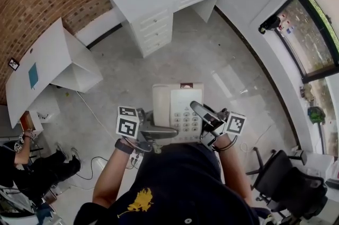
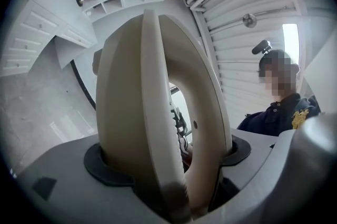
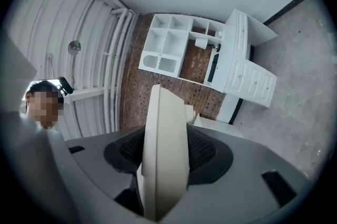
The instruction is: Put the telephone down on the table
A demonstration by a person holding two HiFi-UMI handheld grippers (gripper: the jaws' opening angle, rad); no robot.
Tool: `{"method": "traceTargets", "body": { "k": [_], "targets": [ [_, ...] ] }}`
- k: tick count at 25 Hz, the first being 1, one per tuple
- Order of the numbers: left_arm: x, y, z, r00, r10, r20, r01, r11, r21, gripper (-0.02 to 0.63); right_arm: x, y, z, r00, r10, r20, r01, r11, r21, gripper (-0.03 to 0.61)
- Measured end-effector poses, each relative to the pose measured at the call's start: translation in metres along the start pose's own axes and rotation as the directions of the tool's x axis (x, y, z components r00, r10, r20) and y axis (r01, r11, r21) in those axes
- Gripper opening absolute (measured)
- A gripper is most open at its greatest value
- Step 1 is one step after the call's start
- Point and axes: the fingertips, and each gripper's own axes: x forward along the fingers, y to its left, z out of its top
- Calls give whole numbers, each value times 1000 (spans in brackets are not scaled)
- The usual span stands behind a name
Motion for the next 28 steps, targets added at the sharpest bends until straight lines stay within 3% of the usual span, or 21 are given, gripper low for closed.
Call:
{"method": "traceTargets", "body": {
  "k": [8, 14, 19, 24, 28],
  "targets": [
    [-42, -1, -6, 999, 15, 40, -16, 1000, 5, 462, 29, -3, -30, 1000, 24, -13, -23, 997, 72, 202],
    [-102, 7, 15, 967, 33, 254, -25, 999, -35, 460, 45, -8, -41, 1000, -7, 16, 6, 997, 73, 202],
    [-99, 19, 9, 988, 33, 151, -31, 999, -19, 462, 57, -16, -41, 1000, -21, 15, 19, 996, 84, 202],
    [-84, 61, 51, 984, 57, 168, -47, 997, -62, 462, 75, -50, 7, 999, -32, 8, 31, 993, 114, 202],
    [-78, 73, 56, 986, 71, 151, -63, 996, -58, 459, 75, -61, 15, 999, -22, 25, 19, 992, 121, 202]
  ]
}}
